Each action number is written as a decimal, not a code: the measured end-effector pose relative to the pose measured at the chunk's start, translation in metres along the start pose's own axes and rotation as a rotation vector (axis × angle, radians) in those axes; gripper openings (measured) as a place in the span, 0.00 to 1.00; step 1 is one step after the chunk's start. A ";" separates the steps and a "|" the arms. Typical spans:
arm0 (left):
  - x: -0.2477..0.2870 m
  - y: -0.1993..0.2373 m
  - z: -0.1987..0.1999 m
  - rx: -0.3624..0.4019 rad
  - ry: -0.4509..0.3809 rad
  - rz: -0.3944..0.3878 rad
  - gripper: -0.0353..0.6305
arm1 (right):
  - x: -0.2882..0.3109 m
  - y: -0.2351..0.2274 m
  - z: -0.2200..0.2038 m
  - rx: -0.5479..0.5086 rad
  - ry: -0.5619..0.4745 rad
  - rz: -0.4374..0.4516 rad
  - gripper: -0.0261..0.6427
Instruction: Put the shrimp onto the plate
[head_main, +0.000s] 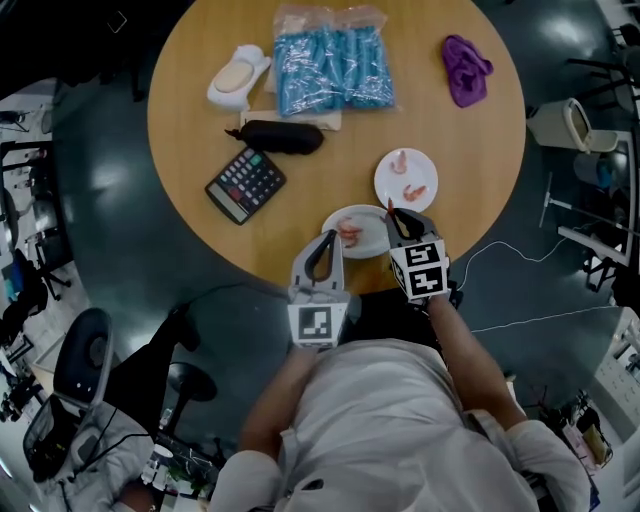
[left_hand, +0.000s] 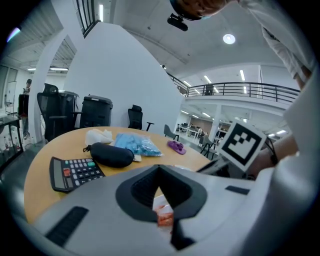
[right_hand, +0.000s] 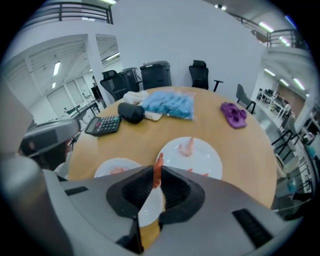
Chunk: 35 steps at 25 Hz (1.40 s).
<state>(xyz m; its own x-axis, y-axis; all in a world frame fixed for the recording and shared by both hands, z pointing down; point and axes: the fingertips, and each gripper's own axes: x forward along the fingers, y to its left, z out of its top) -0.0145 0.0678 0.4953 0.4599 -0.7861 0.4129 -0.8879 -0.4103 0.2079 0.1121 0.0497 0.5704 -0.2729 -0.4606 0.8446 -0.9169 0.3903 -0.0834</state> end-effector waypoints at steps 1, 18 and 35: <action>0.000 0.000 0.000 0.009 0.003 0.000 0.06 | 0.000 -0.017 0.010 0.010 -0.031 -0.031 0.12; 0.003 -0.008 -0.002 -0.016 0.012 0.017 0.06 | 0.053 -0.118 0.024 0.268 -0.028 -0.133 0.12; 0.009 0.001 0.001 -0.029 0.015 0.015 0.06 | 0.054 -0.123 0.025 0.242 -0.013 -0.181 0.14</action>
<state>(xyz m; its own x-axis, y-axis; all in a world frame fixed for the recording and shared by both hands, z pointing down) -0.0115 0.0601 0.4986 0.4462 -0.7851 0.4295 -0.8948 -0.3846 0.2267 0.2025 -0.0428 0.6134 -0.1014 -0.5162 0.8505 -0.9933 0.1002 -0.0576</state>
